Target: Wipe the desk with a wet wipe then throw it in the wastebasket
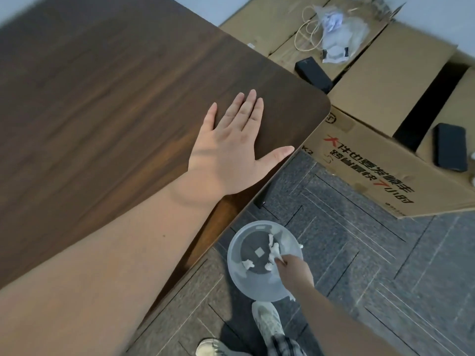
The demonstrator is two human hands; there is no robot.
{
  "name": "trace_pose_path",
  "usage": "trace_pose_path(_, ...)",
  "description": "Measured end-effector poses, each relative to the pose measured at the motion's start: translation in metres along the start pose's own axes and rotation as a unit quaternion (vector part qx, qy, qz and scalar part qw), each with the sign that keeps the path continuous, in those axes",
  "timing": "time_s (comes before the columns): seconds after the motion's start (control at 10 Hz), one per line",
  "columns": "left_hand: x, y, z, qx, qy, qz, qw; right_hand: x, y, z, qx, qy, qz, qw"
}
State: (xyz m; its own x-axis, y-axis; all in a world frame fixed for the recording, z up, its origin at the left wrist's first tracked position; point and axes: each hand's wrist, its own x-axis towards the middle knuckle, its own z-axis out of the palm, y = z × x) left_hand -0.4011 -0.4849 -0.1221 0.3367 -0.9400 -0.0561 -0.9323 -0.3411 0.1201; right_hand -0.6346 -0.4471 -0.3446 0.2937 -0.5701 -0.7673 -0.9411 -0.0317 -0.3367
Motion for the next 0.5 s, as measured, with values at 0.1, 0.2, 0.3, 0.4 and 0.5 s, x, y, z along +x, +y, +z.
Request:
trace_pose_path(0.1, 0.001, 0.001, -0.001, 0.012, -0.008, -0.001, 1.000, 0.014, 0.003, 0.020, 0.010, -0.022, 0.017, 1.000)
trace_pose_path(0.2, 0.000, 0.001, 0.000, 0.020, -0.001, 0.001, 1.000, 0.024, 0.004, 0.030, 0.002, -0.065, 0.013, 0.998)
trace_pose_path(0.3, 0.001, 0.002, -0.002, 0.017, -0.008, 0.001, 1.000, 0.026, 0.004, 0.031, -0.002, -0.108, 0.026, 0.994)
trace_pose_path(0.4, 0.001, 0.002, -0.004, 0.014, -0.013, -0.001, 1.000, 0.014, -0.005, 0.009, -0.004, -0.101, -0.002, 0.995)
trace_pose_path(0.5, -0.003, 0.002, -0.007, 0.006, -0.034, -0.008, 0.999, -0.004, -0.017, -0.020, -0.010, -0.103, -0.033, 0.994)
